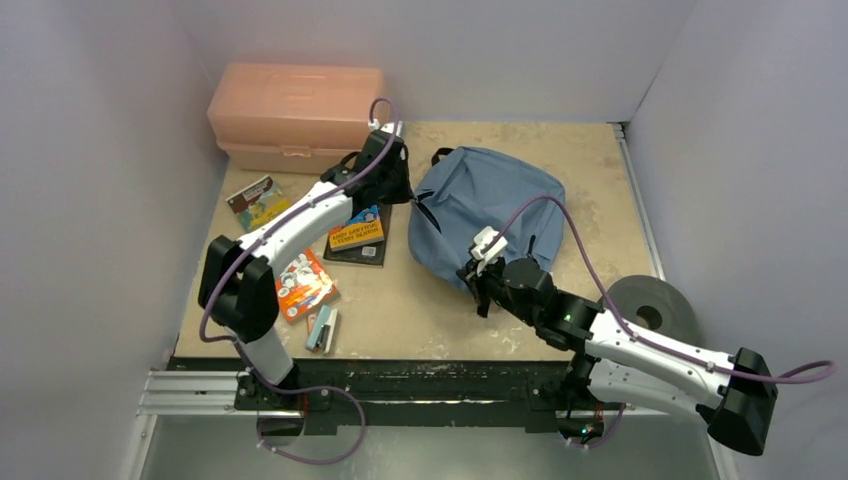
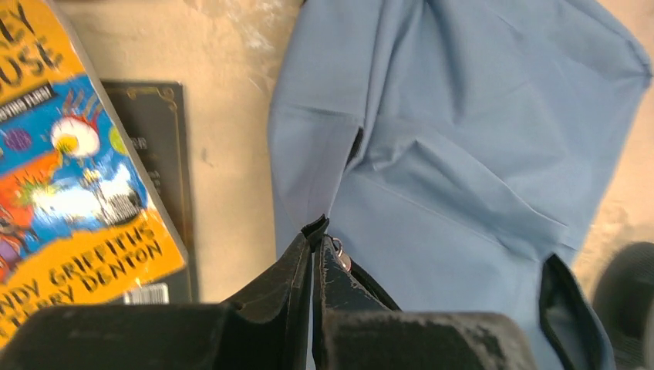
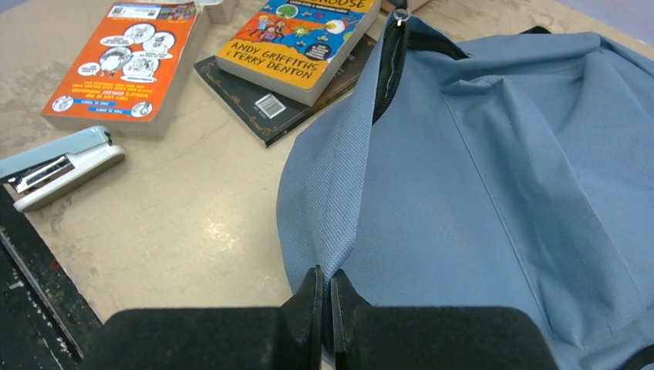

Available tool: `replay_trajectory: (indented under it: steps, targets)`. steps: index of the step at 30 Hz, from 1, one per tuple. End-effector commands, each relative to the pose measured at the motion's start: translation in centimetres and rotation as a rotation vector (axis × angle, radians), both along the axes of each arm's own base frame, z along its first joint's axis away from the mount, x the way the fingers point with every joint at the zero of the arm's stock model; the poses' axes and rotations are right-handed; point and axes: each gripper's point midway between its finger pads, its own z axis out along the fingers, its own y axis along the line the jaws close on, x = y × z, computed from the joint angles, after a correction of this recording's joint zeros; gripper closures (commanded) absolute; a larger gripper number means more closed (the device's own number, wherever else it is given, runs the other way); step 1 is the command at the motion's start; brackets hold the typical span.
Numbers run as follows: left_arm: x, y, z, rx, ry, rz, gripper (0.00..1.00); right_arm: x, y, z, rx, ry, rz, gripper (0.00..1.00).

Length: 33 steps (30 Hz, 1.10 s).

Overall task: Pack the student bag
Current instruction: Unzip the student bag at the center of the board.

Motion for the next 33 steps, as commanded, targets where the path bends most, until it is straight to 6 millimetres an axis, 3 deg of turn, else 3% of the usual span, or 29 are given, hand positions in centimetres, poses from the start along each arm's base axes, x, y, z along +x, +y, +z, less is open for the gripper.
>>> replay_trajectory:
  steps: [1, 4, 9, 11, 15, 16, 19, 22, 24, 25, 28, 30, 33]
  targets:
    - [6.9, 2.4, 3.4, 0.182, -0.220, 0.075, 1.00, -0.8, 0.8, -1.2, -0.044, 0.018, 0.059, 1.00]
    - [9.1, 1.6, 3.2, 0.238, -0.222, 0.055, 1.00, -1.4, 1.6, -1.8, -0.064, 0.034, 0.104, 1.00]
    - [12.4, 0.7, 0.8, 0.335, -0.220, 0.030, 1.00, -2.3, 2.1, -1.4, -0.033, 0.034, 0.152, 1.00]
    - [12.7, 0.1, 0.2, 0.318, -0.211, 0.014, 1.00, -2.4, 2.2, -1.5, -0.029, 0.045, 0.150, 1.00]
    - [11.5, -1.0, 1.5, 0.244, -0.189, -0.028, 1.00, -1.8, 2.2, -1.8, -0.026, 0.064, 0.102, 1.00]
    - [10.9, -1.0, 2.3, 0.234, -0.172, -0.043, 1.00, -1.7, 2.3, -2.0, -0.022, 0.077, 0.094, 1.00]
    - [8.0, 0.1, 3.9, 0.219, -0.085, -0.048, 0.67, -1.7, 2.7, -3.3, 0.016, 0.173, 0.037, 1.00]
    - [4.2, 1.2, 6.2, 0.124, -0.071, -0.065, 0.46, -0.2, 1.6, -4.9, 0.018, 0.222, -0.134, 1.00]
    - [1.4, 2.1, 7.0, 0.017, -0.067, -0.038, 0.33, 0.0, 2.1, -5.4, 0.015, 0.239, -0.131, 0.94]
    - [-0.2, 2.0, 7.6, -0.068, -0.066, -0.042, 0.27, -0.2, 2.5, -5.5, 0.015, 0.249, -0.116, 0.88]
    - [-5.3, -0.5, 6.7, -0.360, 0.014, -0.095, 0.19, -0.4, 2.4, -5.7, 0.028, 0.314, -0.156, 0.47]
    - [-8.3, -3.0, 4.5, -0.558, 0.139, -0.109, 0.18, -1.5, 3.3, -5.7, 0.039, 0.360, -0.083, 0.33]
    - [-10.6, -5.8, 3.2, -0.601, 0.209, -0.135, 0.19, -1.6, 3.4, -5.3, 0.050, 0.387, -0.103, 0.20]
